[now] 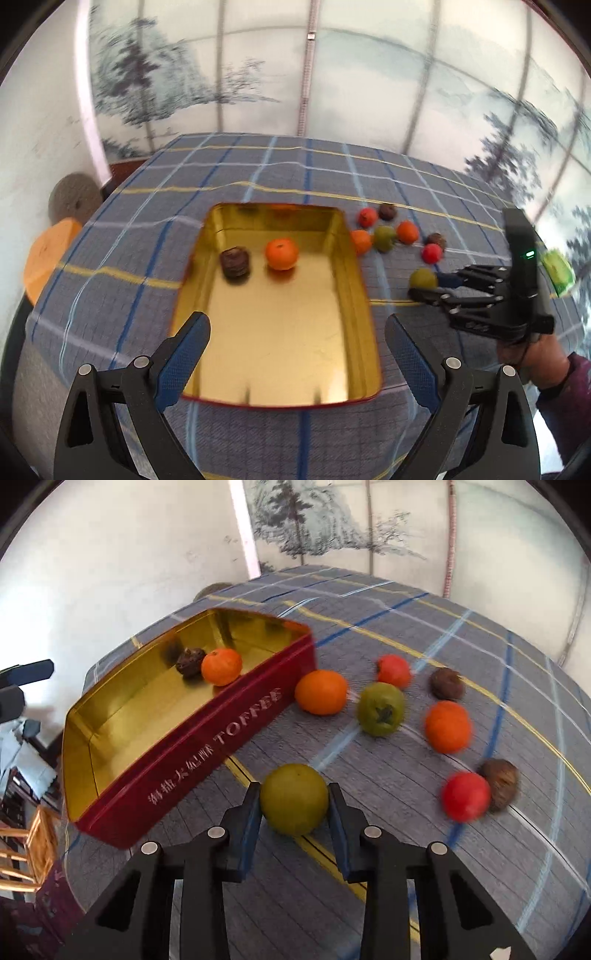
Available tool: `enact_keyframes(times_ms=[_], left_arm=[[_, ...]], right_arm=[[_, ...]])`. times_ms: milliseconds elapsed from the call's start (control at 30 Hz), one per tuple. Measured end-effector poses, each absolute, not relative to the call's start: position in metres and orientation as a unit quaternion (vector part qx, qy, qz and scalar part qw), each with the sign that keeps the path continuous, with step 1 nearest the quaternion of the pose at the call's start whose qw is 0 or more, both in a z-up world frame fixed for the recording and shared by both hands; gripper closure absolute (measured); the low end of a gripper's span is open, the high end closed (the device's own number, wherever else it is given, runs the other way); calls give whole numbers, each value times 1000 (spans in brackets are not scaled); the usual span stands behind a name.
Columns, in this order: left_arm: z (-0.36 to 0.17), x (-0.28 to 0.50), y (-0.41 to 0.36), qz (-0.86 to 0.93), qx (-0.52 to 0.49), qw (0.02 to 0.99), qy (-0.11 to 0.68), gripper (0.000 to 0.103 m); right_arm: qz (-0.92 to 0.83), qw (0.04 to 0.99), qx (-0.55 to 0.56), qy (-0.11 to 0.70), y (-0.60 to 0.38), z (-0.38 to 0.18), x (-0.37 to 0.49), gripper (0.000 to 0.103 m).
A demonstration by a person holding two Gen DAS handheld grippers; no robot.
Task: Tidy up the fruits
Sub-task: 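Grasp the yellow-green round fruit with the right gripper, then grasp the red tomato with the left gripper while the right gripper holds the yellow-green fruit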
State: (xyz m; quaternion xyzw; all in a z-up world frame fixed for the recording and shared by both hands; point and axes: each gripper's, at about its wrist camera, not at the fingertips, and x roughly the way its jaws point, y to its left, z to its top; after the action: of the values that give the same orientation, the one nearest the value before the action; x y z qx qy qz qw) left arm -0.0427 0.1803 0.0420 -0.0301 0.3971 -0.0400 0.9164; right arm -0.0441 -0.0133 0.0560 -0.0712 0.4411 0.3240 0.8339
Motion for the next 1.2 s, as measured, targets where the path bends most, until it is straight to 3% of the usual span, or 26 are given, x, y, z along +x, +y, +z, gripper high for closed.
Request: enact_keyframes(times_ms=[200,433,533,600,667,867,967,1200], left_arm=[[45,-17,132,-88,16,912,401,8],[40,23,50,-178,57,897,402,9],[35,45,18,-205,53,892,399,19],[26,59,1,-219,57,885,407,38],[12,74,-15,-215,75,878,422,46],[-20,102,-33,-207,83,866,448,49],[-31,114,-37,-208,77,858,464,59],[-43,132,-36,-181,85,863,464,60]], right_arm=[[257,873,-22,415,-113,81,-69,72],[149,891,18,428,-229,71,-69,71],[133,893,34,429,-253,64,-68,71],[136,893,42,428,-259,62,-68,71],[140,893,46,426,-263,59,-68,71],[156,893,63,418,-266,59,-71,71],[164,891,66,419,-265,57,-71,71],[176,890,81,413,-268,58,-72,71]])
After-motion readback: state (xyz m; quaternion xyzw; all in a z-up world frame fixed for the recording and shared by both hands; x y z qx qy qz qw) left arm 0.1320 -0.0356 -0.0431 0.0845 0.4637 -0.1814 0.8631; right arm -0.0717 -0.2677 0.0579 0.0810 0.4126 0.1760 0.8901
